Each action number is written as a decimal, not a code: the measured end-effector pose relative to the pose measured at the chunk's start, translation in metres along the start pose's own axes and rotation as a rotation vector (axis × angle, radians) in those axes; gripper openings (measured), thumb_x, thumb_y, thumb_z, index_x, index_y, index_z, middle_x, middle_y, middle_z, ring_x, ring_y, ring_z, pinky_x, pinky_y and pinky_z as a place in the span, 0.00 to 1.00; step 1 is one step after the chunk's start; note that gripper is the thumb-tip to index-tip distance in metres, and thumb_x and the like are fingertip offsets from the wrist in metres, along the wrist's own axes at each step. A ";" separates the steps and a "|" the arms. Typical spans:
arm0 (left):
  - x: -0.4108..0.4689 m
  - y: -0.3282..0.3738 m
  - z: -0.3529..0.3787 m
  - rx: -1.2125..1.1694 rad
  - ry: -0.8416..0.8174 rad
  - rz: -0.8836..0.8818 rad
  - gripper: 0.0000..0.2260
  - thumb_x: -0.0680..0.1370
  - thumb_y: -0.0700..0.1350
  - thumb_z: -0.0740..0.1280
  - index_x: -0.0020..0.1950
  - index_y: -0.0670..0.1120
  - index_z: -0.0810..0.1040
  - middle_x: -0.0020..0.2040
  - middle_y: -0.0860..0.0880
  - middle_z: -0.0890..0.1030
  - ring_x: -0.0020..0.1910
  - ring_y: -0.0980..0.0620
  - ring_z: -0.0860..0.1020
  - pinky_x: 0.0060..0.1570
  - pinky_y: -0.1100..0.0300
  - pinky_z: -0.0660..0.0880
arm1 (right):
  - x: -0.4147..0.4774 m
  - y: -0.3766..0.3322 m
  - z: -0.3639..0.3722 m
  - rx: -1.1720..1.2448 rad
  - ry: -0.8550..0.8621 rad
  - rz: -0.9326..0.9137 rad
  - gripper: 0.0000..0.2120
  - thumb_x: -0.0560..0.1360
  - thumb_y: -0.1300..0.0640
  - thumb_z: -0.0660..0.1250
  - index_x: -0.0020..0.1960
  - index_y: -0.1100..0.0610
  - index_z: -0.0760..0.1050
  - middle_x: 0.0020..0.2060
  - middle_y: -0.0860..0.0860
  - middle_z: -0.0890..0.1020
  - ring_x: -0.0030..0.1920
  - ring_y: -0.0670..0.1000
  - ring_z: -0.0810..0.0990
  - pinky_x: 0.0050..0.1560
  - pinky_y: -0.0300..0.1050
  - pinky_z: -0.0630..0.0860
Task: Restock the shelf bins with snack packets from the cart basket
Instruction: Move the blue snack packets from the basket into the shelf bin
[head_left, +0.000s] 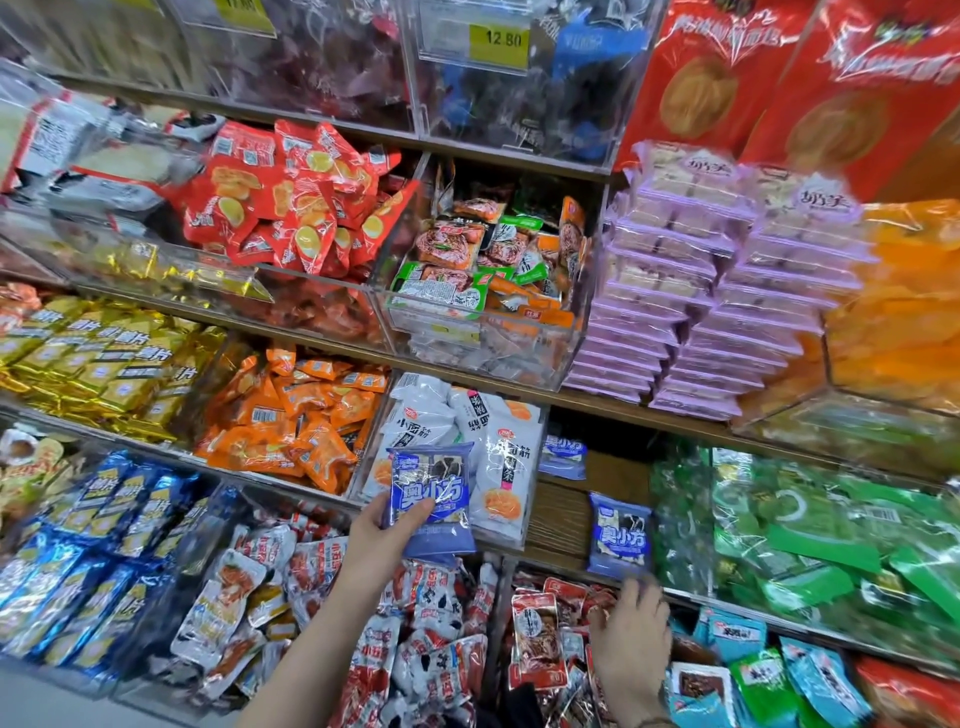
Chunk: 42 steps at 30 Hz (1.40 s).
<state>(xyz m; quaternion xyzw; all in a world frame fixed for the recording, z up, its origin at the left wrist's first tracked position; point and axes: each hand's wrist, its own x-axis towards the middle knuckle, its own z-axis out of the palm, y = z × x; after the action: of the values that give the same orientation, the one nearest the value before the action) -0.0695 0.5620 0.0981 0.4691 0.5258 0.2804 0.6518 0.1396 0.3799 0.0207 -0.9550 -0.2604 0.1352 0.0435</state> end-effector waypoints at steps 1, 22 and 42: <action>-0.001 0.001 0.000 -0.007 0.003 0.004 0.10 0.72 0.49 0.73 0.46 0.58 0.73 0.37 0.67 0.81 0.35 0.68 0.80 0.29 0.76 0.71 | 0.001 0.001 0.001 -0.073 0.015 -0.078 0.31 0.74 0.45 0.64 0.72 0.53 0.57 0.70 0.52 0.61 0.67 0.53 0.65 0.65 0.47 0.69; -0.003 0.007 -0.001 -0.039 0.004 -0.028 0.51 0.56 0.66 0.76 0.72 0.43 0.67 0.66 0.47 0.75 0.62 0.46 0.76 0.67 0.46 0.68 | 0.156 -0.034 -0.041 -0.015 -0.416 -0.252 0.39 0.75 0.54 0.65 0.78 0.55 0.44 0.76 0.52 0.48 0.76 0.56 0.50 0.71 0.49 0.61; -0.003 0.000 0.003 0.079 0.064 0.062 0.12 0.73 0.50 0.73 0.51 0.57 0.71 0.35 0.69 0.74 0.30 0.78 0.73 0.24 0.81 0.66 | -0.035 -0.155 -0.083 0.606 -0.375 -0.565 0.18 0.73 0.42 0.67 0.58 0.49 0.69 0.49 0.43 0.77 0.47 0.43 0.78 0.49 0.40 0.75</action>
<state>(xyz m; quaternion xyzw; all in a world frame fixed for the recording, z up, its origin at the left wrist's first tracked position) -0.0674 0.5585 0.0990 0.5013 0.5421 0.2944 0.6068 0.0587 0.4948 0.1320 -0.7498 -0.4627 0.3588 0.3081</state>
